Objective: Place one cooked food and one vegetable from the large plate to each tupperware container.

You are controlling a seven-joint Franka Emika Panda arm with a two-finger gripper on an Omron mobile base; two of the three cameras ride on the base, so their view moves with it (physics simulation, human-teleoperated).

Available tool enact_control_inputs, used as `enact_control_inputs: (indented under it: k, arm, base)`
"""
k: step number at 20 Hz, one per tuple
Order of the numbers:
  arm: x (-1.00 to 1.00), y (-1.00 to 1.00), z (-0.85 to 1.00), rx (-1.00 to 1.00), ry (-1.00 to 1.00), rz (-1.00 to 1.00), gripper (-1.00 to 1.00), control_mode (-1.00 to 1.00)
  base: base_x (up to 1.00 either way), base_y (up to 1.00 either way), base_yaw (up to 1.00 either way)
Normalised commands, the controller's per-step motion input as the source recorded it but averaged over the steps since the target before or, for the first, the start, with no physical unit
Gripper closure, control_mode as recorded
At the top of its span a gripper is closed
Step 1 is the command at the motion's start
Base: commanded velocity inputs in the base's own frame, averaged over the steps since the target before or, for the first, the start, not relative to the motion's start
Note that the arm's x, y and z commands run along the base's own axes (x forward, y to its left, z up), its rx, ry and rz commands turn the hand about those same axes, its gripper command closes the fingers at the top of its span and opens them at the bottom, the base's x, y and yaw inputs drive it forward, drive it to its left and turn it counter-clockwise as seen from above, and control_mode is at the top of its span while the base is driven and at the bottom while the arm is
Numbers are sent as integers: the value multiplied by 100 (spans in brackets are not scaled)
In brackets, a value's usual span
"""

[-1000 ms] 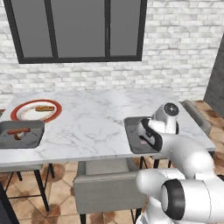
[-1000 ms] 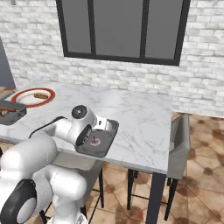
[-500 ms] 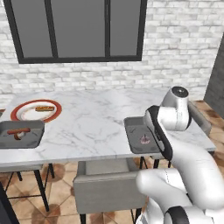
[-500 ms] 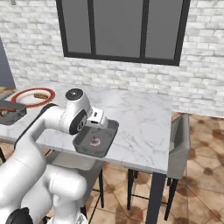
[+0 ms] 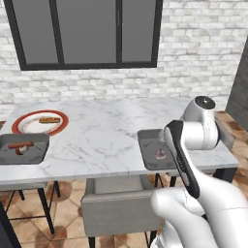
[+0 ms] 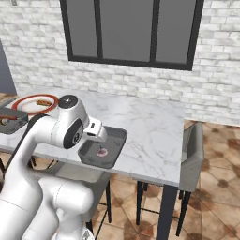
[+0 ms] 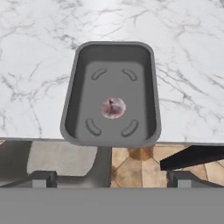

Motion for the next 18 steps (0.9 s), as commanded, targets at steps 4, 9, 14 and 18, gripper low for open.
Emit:
enact_control_inputs:
  k: [4,9,14,18]
  arm:
    - [-25,9,29,-1,0,0,-100,-100]
    - [-41,1,43,0,0,0,-100,-100]
    - [-55,6,50,0,-2,0,-100,-100]
    - [-18,3,17,0,-2,0,-100,100]
  base:
    - [0,0,0]
    - [0,0,0]
    - [0,0,0]
    - [-53,40,3]
